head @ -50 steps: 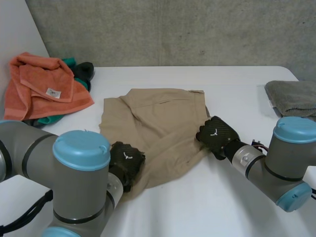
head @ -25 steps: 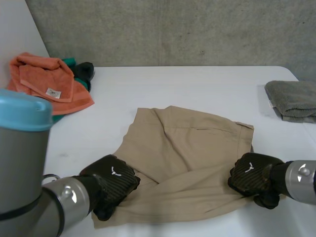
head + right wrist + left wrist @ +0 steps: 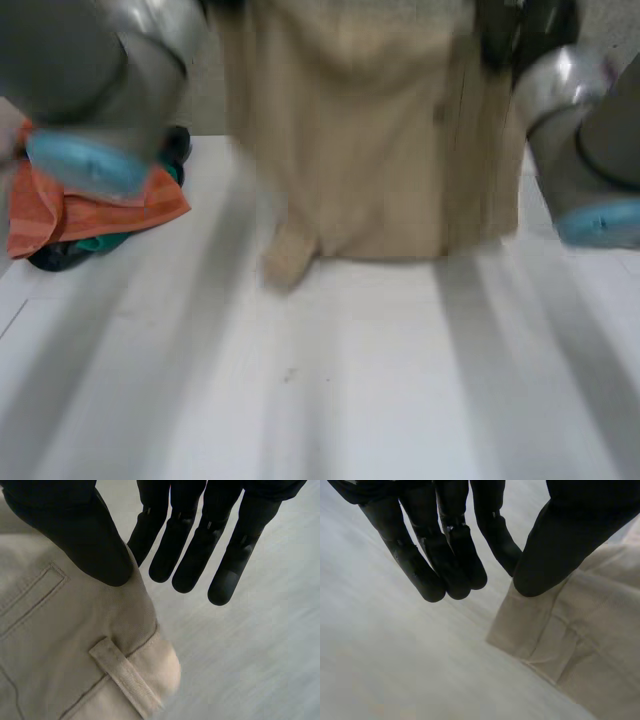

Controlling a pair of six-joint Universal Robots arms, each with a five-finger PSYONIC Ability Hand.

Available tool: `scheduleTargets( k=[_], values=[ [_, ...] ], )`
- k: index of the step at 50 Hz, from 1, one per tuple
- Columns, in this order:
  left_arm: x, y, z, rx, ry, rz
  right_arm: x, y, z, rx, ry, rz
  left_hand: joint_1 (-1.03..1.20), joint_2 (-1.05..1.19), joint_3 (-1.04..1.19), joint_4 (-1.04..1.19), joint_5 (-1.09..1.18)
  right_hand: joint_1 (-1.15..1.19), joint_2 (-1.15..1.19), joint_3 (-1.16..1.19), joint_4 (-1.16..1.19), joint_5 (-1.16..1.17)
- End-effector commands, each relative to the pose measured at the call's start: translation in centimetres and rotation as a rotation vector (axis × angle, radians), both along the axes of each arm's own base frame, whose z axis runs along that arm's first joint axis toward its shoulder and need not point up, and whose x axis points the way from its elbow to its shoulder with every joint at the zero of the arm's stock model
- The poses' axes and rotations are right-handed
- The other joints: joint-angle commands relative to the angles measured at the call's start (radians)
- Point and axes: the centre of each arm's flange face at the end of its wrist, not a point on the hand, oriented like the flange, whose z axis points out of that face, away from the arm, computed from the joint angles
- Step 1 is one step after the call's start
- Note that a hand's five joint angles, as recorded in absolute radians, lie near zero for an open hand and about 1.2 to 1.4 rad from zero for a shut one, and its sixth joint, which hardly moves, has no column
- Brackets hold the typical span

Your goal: Fold the laundry.

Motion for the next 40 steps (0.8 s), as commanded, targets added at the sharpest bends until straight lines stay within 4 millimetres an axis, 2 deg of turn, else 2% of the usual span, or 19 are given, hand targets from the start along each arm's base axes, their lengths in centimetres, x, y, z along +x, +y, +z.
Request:
scheduleTargets(
  k=[1, 3, 7, 8, 11, 12, 15, 16, 19, 20, 23, 24, 26, 28, 32, 34, 40],
  values=[
    [2.4, -0.4, 7.1, -0.293, 0.194, 0.052, 0.7, 0.5, 5.8, -0.231, -0.140, 0.068, 0.229, 0.200, 0.207, 0.198, 0.236, 0.280, 0.209, 0.206, 0.199, 0.225],
    [2.8, -1.2, 6.2, -0.247, 0.182, 0.069, 1.1, 0.2, 5.1, -0.186, -0.120, 0.072, 0.229, 0.200, 0.207, 0.198, 0.236, 0.280, 0.209, 0.206, 0.199, 0.225],
    [3.2, -2.9, 2.5, -0.060, 0.133, 0.081, 1.6, -0.8, 2.5, -0.081, -0.068, 0.081, 0.229, 0.200, 0.207, 0.198, 0.236, 0.280, 0.209, 0.206, 0.199, 0.225],
    [3.2, -3.4, 0.7, 0.017, 0.112, 0.077, 1.9, -1.2, 1.3, -0.053, -0.053, 0.087, 0.229, 0.200, 0.207, 0.198, 0.236, 0.280, 0.209, 0.206, 0.199, 0.225],
    [2.9, -3.9, -1.9, 0.110, 0.090, 0.067, 2.5, -1.6, -1.0, 0.000, -0.023, 0.104, 0.229, 0.200, 0.207, 0.198, 0.236, 0.280, 0.209, 0.206, 0.199, 0.225],
    [2.7, -4.2, -3.7, 0.160, 0.071, 0.063, 2.9, -1.8, -2.9, 0.044, 0.003, 0.120, 0.229, 0.200, 0.207, 0.198, 0.236, 0.280, 0.209, 0.206, 0.199, 0.225],
    [2.3, -4.6, -6.9, 0.241, 0.034, 0.055, 3.6, -1.7, -6.2, 0.117, 0.050, 0.145, 0.229, 0.200, 0.207, 0.198, 0.236, 0.280, 0.209, 0.206, 0.199, 0.225],
    [2.0, -4.8, -9.3, 0.299, 0.009, 0.049, 3.9, -1.6, -8.6, 0.166, 0.086, 0.157, 0.229, 0.200, 0.207, 0.198, 0.236, 0.280, 0.209, 0.206, 0.199, 0.225],
    [1.7, -5.0, -13.5, 0.401, -0.046, 0.050, 4.5, -1.2, -12.7, 0.246, 0.152, 0.175, 0.229, 0.200, 0.207, 0.198, 0.236, 0.280, 0.209, 0.206, 0.199, 0.225],
    [1.6, -5.0, -16.5, 0.474, -0.084, 0.052, 4.5, -1.0, -15.4, 0.293, 0.203, 0.173, 0.229, 0.200, 0.207, 0.198, 0.236, 0.280, 0.209, 0.206, 0.199, 0.225],
    [1.5, -4.6, -20.8, 0.577, -0.140, 0.054, 4.5, -0.5, -19.4, 0.351, 0.287, 0.166, 0.229, 0.200, 0.207, 0.198, 0.236, 0.280, 0.209, 0.206, 0.199, 0.225],
    [1.4, -4.2, -23.1, 0.634, -0.177, 0.056, 4.4, -0.2, -21.6, 0.384, 0.347, 0.150, 0.229, 0.200, 0.207, 0.198, 0.236, 0.280, 0.209, 0.206, 0.199, 0.225],
    [1.1, -3.3, -24.9, 0.691, -0.215, 0.050, 4.1, 0.3, -23.4, 0.419, 0.407, 0.132, 0.229, 0.200, 0.207, 0.198, 0.236, 0.280, 0.209, 0.206, 0.199, 0.225],
    [0.9, -1.9, -25.5, 0.750, -0.250, 0.042, 3.4, 1.0, -25.0, 0.469, 0.476, 0.103, 0.229, 0.200, 0.207, 0.198, 0.236, 0.280, 0.209, 0.206, 0.199, 0.225],
    [1.0, 0.1, -24.8, 0.821, -0.290, 0.031, 2.7, 2.5, -25.8, 0.544, 0.542, 0.091, 0.229, 0.200, 0.207, 0.198, 0.236, 0.280, 0.209, 0.206, 0.199, 0.225],
    [1.3, 0.8, -24.3, 0.844, -0.309, 0.030, 2.3, 3.0, -25.2, 0.563, 0.560, 0.088, 0.229, 0.200, 0.207, 0.198, 0.236, 0.280, 0.209, 0.206, 0.199, 0.225],
    [2.9, 3.7, -22.7, 0.920, -0.388, 0.032, 0.4, 6.1, -21.7, 0.654, 0.606, 0.110, 0.229, 0.200, 0.207, 0.198, 0.236, 0.280, 0.209, 0.206, 0.199, 0.225]
  ],
)
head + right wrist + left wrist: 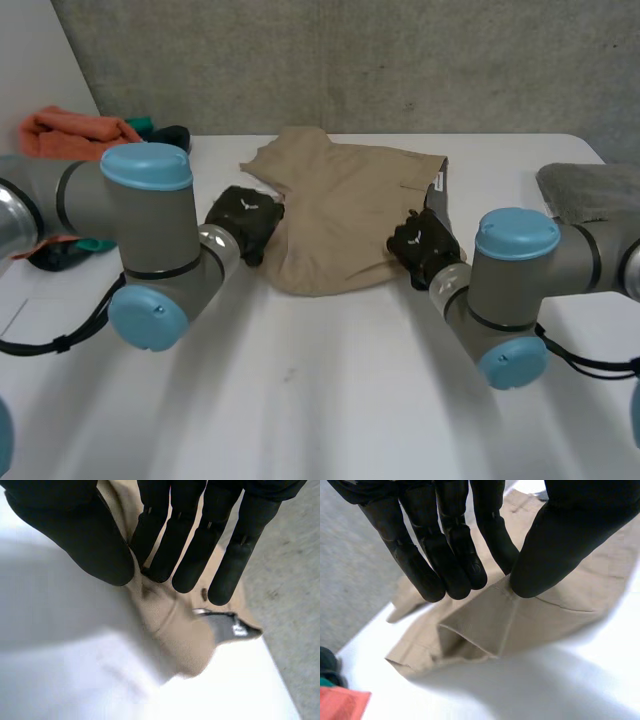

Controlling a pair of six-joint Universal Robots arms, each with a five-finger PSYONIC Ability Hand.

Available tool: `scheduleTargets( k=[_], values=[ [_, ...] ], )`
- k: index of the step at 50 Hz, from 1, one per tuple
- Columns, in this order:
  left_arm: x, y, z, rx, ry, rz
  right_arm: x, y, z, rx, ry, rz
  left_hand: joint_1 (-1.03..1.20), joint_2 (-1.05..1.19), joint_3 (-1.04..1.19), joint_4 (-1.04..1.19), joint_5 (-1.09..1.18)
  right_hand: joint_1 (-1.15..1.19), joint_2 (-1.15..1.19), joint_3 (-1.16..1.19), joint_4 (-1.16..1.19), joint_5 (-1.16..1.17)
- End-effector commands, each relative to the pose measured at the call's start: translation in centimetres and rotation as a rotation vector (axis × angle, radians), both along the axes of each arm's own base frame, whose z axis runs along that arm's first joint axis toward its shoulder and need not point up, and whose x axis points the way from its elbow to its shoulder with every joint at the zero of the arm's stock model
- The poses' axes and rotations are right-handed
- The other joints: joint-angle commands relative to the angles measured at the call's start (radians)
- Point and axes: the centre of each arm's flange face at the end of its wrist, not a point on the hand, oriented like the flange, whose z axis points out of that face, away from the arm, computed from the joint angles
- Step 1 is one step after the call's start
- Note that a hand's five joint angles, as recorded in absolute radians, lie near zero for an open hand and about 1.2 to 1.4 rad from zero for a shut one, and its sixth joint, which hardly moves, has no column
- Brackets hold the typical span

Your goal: Fold the laundry.

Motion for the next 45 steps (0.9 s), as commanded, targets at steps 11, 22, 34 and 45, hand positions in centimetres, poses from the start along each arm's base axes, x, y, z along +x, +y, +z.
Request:
scheduleTargets(
  k=[11, 22, 34, 45],
  values=[
    [6.0, 12.8, 2.7, 0.344, -0.402, -0.243, -7.6, 10.1, 7.2, 0.348, 0.275, 0.070, 0.229, 0.199, 0.206, 0.198, 0.228, 0.280, 0.209, 0.206, 0.198, 0.214],
    [6.4, 16.1, 4.8, 0.330, -0.438, -0.337, -10.0, 12.9, 7.9, 0.420, 0.375, 0.208, 0.229, 0.199, 0.206, 0.198, 0.228, 0.280, 0.209, 0.206, 0.198, 0.214],
    [0.1, 3.2, 6.4, -0.108, -0.217, -0.140, -5.9, 2.7, 7.1, 0.148, -0.001, -0.040, 0.229, 0.199, 0.206, 0.198, 0.228, 0.280, 0.209, 0.206, 0.198, 0.214],
    [-6.2, -5.3, 5.1, -0.445, -0.002, -0.090, -2.5, -5.1, 5.2, -0.269, -0.141, -0.172, 0.229, 0.199, 0.206, 0.198, 0.228, 0.280, 0.209, 0.206, 0.198, 0.214]
  ],
)
